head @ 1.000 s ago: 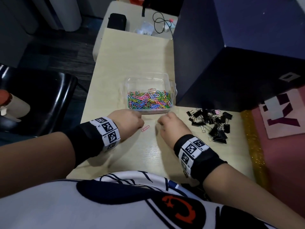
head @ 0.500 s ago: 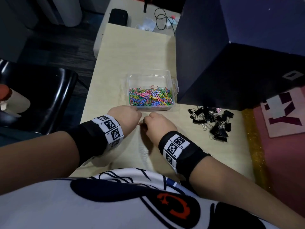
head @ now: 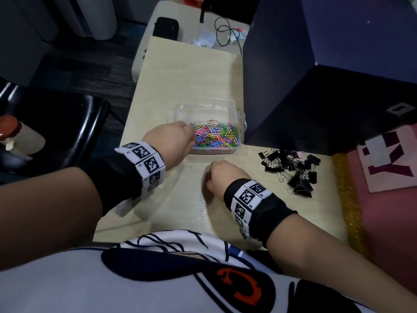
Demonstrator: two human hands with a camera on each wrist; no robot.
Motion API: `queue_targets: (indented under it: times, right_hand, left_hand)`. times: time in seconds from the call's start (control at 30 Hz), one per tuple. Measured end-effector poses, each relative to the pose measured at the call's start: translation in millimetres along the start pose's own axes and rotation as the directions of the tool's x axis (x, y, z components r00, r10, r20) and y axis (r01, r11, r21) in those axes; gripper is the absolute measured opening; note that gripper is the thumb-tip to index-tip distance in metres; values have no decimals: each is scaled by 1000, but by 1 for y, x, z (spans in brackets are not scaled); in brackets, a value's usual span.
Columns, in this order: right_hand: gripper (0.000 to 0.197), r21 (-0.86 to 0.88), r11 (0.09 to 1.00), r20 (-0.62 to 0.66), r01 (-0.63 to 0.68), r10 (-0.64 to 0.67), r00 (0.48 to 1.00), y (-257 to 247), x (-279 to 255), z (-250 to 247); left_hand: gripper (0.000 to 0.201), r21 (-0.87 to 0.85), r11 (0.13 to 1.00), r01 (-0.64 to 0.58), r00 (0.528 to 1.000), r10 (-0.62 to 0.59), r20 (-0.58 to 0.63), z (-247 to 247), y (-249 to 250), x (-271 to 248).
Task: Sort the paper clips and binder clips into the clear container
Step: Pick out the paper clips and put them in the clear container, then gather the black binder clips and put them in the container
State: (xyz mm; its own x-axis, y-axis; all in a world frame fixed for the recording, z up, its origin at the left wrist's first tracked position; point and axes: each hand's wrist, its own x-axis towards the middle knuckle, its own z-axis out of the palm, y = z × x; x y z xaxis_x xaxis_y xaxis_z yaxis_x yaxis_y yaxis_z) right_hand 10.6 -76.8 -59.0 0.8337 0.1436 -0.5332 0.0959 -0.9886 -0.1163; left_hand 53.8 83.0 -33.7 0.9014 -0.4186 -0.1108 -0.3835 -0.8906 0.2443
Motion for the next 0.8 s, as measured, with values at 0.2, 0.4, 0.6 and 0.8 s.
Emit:
queue_targets:
  times: [0.2,0.4,0.6,0.8]
  right_hand:
    - [6,439,898,-374,33,149,915,10,8,-33]
    - [24,449,893,-436,-3,222,872,24,15,-52]
    - [47,233,972,-348,-17,100,932,42,19,-45]
    - [56,113,992,-292,61,-26,956,41,15,-57]
  left_hand:
    - [27,29,999,16,1000,-16,22,-1,1,3]
    - [17,102,994,36,997,-42,66,13,-1,-3]
    - [18,178,984,-12,988,-16,156,16,-13,0]
    - [28,297,950,-97,977,34,211,-13,-41,-4]
